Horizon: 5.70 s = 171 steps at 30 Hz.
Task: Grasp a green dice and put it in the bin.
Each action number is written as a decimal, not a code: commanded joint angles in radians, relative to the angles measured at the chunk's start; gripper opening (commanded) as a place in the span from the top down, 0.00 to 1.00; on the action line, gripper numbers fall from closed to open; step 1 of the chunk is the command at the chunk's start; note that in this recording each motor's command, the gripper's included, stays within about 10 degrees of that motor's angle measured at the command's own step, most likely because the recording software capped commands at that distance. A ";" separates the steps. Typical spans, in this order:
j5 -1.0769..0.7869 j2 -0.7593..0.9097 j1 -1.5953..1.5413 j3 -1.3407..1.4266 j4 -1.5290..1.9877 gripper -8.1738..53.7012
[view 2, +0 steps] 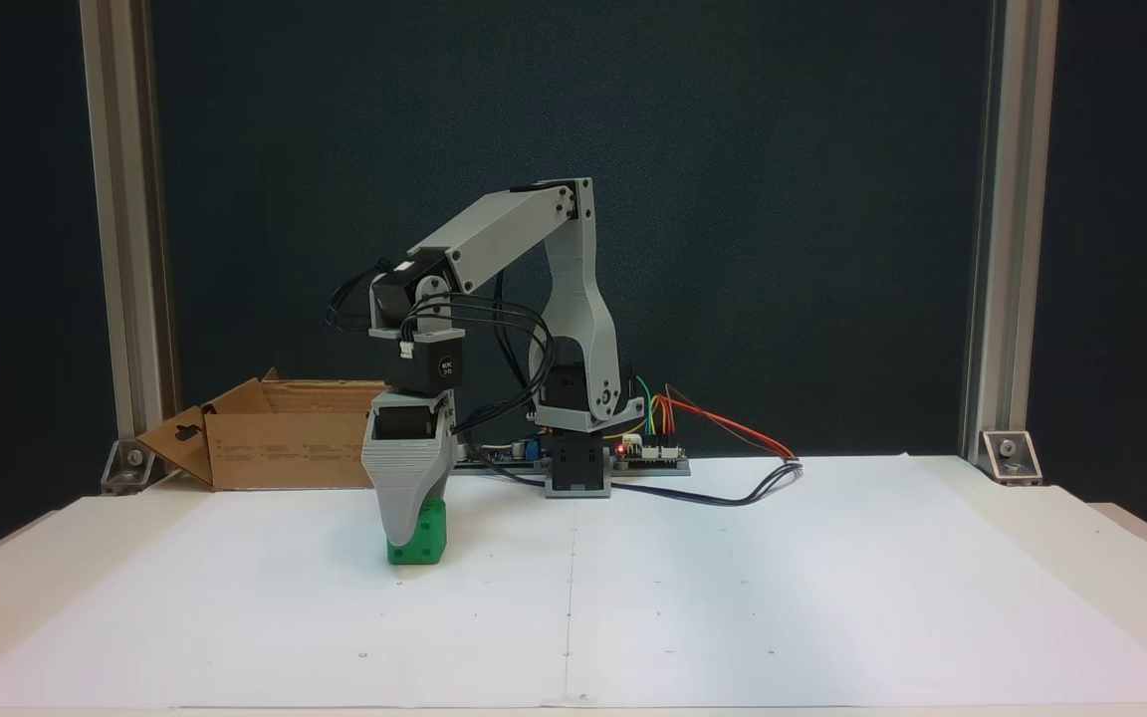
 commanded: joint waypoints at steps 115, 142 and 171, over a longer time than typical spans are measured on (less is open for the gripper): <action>0.661 0.262 0.135 -0.792 0.147 0.15; 0.680 0.920 -0.644 0.364 -0.658 0.14; 0.667 0.923 -0.683 1.049 -1.859 0.17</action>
